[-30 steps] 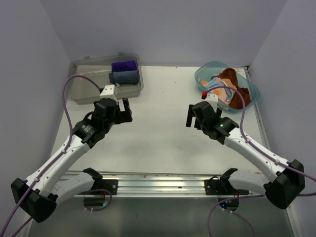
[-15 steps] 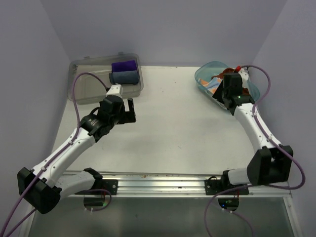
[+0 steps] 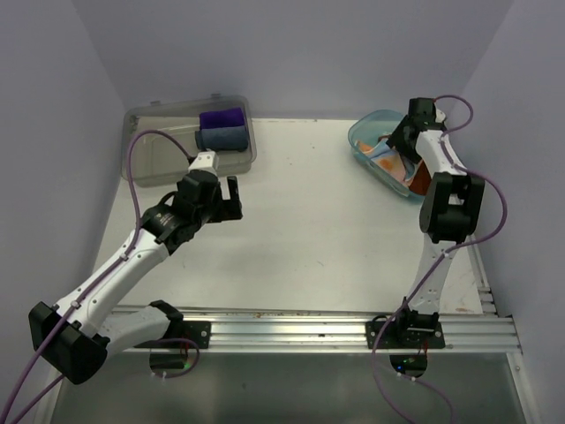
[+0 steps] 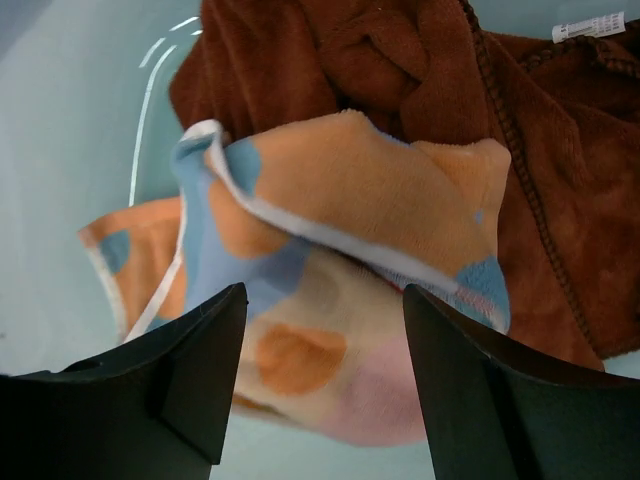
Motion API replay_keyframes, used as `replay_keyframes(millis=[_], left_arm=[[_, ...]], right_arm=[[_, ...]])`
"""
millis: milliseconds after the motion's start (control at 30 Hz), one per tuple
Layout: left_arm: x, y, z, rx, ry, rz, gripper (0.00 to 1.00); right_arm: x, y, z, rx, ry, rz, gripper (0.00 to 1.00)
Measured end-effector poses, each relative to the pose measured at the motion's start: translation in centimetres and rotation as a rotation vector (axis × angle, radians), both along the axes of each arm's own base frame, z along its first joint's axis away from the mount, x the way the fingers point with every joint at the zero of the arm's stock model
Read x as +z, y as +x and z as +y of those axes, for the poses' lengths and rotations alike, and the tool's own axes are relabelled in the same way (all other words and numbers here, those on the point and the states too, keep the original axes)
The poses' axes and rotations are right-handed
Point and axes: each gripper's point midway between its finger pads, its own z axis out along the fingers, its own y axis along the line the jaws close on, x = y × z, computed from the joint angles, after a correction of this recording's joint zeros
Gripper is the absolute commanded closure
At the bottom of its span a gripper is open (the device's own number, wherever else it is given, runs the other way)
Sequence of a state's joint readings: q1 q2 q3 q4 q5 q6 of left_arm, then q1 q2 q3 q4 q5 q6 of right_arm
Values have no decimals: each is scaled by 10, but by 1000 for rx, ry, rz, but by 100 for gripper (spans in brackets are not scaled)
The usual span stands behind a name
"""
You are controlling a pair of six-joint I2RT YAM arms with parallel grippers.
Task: Roll the towels
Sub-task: Grab a towel with the right arm
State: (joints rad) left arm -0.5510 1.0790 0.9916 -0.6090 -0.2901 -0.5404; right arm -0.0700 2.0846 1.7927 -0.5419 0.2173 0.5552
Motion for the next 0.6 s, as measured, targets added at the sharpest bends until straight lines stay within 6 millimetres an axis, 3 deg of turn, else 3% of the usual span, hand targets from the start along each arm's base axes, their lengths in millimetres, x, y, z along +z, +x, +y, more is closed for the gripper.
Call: replay_keyframes(millis=[100, 200, 300, 333, 367, 500, 600], left_arm=[[-1, -2, 1, 2, 3, 6, 0], [0, -3, 2, 3, 1, 5, 0], [1, -4, 2, 7, -5, 5, 1], [1, -4, 2, 9, -6, 7, 0], [1, -5, 3, 11, -8, 9, 0], [1, -7, 4, 11, -7, 13, 1], [1, -8, 4, 11, -7, 12, 0]], right_arm=[[-26, 6, -8, -9, 1, 61, 36], [-45, 7, -13, -12, 8, 108, 48], [-50, 8, -12, -1, 25, 122, 78], [-51, 7, -11, 0, 30, 123, 95], [-50, 7, -11, 2, 34, 123, 100], [-46, 0, -8, 5, 49, 113, 100], [-27, -16, -6, 3, 50, 97, 100]])
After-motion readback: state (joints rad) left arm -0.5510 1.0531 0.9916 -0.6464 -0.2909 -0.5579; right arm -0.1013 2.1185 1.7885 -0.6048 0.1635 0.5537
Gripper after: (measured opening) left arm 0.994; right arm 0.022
